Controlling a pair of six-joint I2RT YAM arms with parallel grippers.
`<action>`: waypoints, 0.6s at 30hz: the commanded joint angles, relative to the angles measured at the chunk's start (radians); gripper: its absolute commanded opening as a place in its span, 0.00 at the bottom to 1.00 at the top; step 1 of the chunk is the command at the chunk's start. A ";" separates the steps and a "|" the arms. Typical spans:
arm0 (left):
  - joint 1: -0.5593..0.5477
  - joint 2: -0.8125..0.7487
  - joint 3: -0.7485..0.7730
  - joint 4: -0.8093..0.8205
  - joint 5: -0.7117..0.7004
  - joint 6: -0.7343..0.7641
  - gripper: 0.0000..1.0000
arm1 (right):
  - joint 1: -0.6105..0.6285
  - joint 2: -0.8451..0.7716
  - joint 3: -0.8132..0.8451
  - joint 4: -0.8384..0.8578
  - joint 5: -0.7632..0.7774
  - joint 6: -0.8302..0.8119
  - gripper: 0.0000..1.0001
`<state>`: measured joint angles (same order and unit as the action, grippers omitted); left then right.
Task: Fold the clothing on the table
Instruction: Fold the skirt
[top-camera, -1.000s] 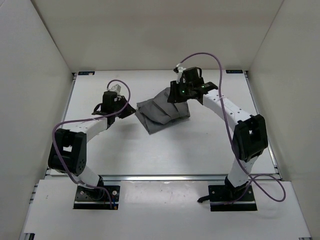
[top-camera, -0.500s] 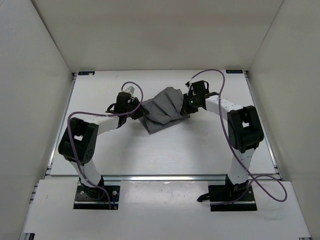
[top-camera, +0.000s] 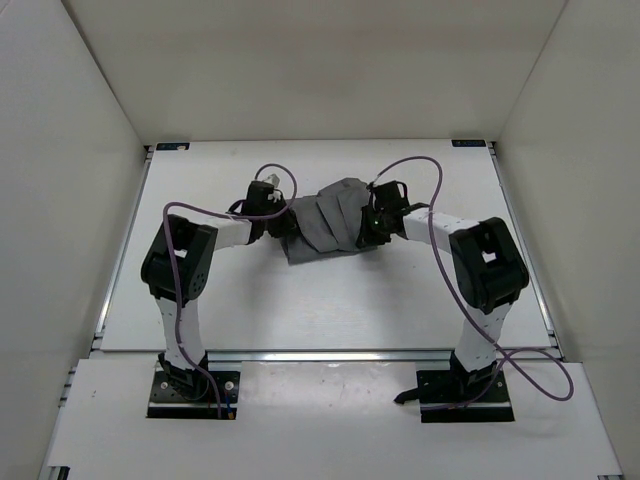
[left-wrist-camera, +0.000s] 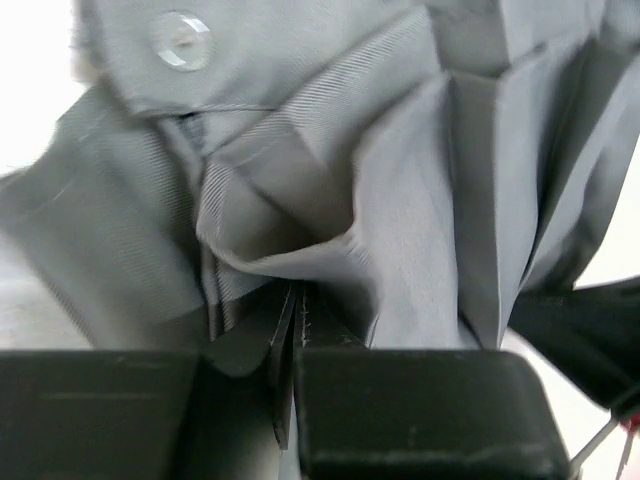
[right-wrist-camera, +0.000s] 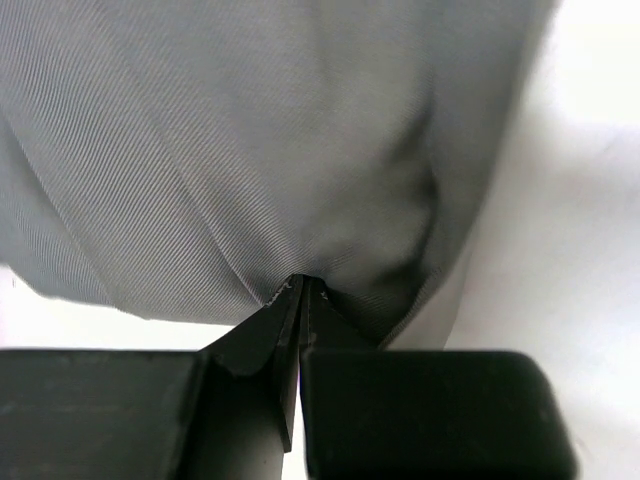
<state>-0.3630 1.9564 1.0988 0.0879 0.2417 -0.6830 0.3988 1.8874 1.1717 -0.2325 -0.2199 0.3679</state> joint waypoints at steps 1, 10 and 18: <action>0.015 -0.020 0.024 -0.011 -0.025 0.025 0.13 | 0.040 -0.034 -0.070 -0.061 0.044 0.023 0.00; 0.038 -0.137 0.069 -0.045 0.057 0.069 0.15 | 0.038 -0.230 -0.035 -0.073 0.022 -0.026 0.00; 0.019 -0.417 -0.039 -0.083 0.033 0.166 0.99 | -0.006 -0.425 -0.027 -0.125 0.024 -0.043 0.00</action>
<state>-0.3317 1.6577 1.0985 0.0292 0.2951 -0.5800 0.4156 1.5024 1.1294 -0.3260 -0.2001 0.3466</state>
